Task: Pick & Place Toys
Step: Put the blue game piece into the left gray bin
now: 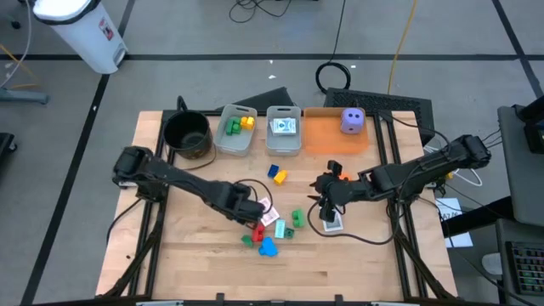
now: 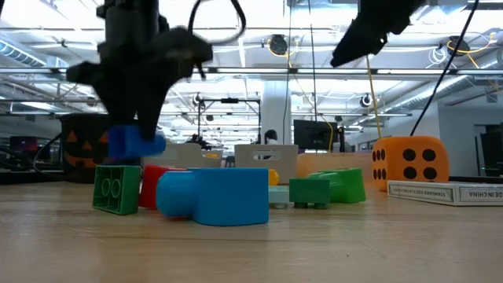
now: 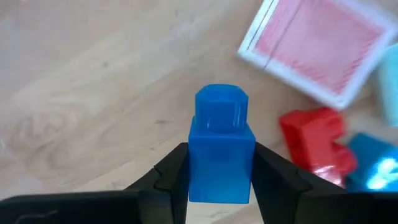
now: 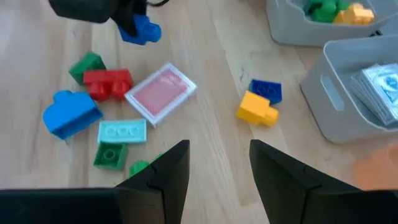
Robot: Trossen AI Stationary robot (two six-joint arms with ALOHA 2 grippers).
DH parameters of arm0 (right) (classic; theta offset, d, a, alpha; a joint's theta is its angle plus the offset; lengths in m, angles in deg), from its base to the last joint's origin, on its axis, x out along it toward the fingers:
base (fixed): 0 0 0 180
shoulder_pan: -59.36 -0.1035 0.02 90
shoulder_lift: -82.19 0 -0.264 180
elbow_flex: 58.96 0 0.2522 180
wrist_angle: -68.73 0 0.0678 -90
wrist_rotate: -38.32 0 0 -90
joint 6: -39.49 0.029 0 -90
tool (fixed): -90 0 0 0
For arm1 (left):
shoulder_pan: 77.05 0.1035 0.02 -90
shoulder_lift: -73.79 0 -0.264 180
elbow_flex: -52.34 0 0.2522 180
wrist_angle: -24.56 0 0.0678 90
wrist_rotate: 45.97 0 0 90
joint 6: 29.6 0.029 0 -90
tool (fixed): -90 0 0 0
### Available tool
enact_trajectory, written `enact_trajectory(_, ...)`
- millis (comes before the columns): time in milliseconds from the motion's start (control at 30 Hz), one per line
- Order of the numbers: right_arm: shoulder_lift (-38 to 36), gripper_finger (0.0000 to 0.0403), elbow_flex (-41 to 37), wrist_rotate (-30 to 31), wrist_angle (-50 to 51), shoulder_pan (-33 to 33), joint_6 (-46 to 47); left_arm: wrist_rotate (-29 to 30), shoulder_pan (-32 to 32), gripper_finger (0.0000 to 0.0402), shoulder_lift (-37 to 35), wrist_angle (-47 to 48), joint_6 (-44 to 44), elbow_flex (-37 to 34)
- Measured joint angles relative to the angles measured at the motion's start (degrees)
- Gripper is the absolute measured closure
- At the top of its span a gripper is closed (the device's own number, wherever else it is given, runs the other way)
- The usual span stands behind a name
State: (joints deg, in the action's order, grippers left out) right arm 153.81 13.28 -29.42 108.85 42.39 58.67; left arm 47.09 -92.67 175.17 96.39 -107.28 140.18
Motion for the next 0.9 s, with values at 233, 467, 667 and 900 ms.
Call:
enact_trajectory(233, -3.5, 0.0243, 0.0, -1.16, -10.68, 0.07, -0.18, 11.4, 0.22, 0.0252, -11.7, -1.23, -0.83, 0.0)
enact_trajectory(467, -9.57, 0.0243, 0.02, -11.55, -31.53, 4.57, 3.18, 23.75, 0.4, 0.0262, -22.0, -14.44, 9.54, 0.02)
enact_trajectory(667, -10.73, 0.024, 0.02, -20.87, -38.9, 9.87, 8.52, 24.86, 3.01, 0.0253, -23.6, -32.23, 23.59, 0.04)
enact_trajectory(900, -9.68, 0.0191, 0.02, -23.9, -37.48, 13.51, 12.97, 19.52, 7.15, 0.0258, -23.56, -44.58, 35.03, 0.04)
